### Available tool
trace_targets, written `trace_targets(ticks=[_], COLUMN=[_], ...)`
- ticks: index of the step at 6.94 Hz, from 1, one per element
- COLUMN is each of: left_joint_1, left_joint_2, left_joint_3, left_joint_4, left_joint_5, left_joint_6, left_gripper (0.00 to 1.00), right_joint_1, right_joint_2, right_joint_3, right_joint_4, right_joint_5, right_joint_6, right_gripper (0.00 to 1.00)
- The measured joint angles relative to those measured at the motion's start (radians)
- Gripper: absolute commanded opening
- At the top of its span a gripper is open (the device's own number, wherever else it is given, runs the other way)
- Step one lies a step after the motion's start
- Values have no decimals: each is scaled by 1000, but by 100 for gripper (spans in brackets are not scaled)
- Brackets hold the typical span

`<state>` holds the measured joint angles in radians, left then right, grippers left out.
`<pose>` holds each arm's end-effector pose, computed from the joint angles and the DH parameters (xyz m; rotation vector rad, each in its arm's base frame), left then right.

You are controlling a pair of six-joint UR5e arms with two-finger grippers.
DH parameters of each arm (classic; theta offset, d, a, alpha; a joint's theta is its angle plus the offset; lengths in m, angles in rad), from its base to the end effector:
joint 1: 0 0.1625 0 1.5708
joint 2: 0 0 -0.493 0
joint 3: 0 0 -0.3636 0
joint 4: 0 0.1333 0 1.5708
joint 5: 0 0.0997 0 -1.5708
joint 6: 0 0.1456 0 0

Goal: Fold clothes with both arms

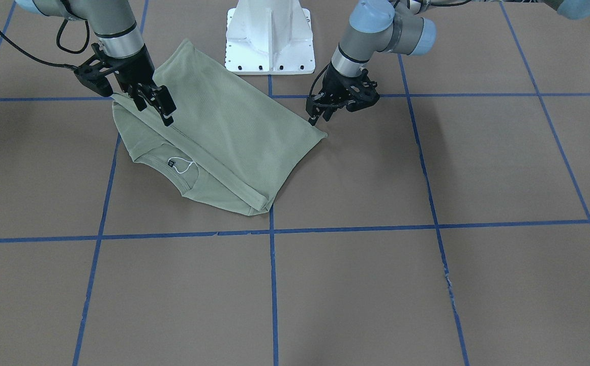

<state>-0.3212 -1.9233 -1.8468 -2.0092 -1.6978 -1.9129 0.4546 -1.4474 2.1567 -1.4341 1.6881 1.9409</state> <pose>0.5700 -0.3107 0.3938 -0.1275 1.0782 -0.5302 -0.4080 -0.3288 0.4362 -0.0762 -0.8692 0.7237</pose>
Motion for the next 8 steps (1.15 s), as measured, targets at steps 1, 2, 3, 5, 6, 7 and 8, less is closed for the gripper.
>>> trace_targets(ticks=[1,2,3,5,6,7,8], left_joint_1=[-1,-2,-1,-1,-1,-1,-2], left_joint_2=[-2,-4,-7,-11,-17,-23,-29], left_joint_3=[3,9,15,23,33,49,60], left_joint_4=[0,0,-1,-4,-6,-8,-9], left_joint_5=[17,31,47,63,64,65,66], left_joint_6=[1,3,6,11,12,13,16], left_gripper=[54,54,54,55,54,52,22], right_joint_1=[0,1,1,1,1,1,1], right_joint_2=[0,1,1,1,1,1,0], right_joint_3=[-2,-2,-3,-10,-14,-17,-18], right_joint_4=[-2,-3,-4,-5,-5,-5,-5], right_joint_5=[1,1,1,1,1,0,0], right_joint_6=[-1,-1,-1,0,-1,-1,-2], right_gripper=[100,100,100,100,100,100,100])
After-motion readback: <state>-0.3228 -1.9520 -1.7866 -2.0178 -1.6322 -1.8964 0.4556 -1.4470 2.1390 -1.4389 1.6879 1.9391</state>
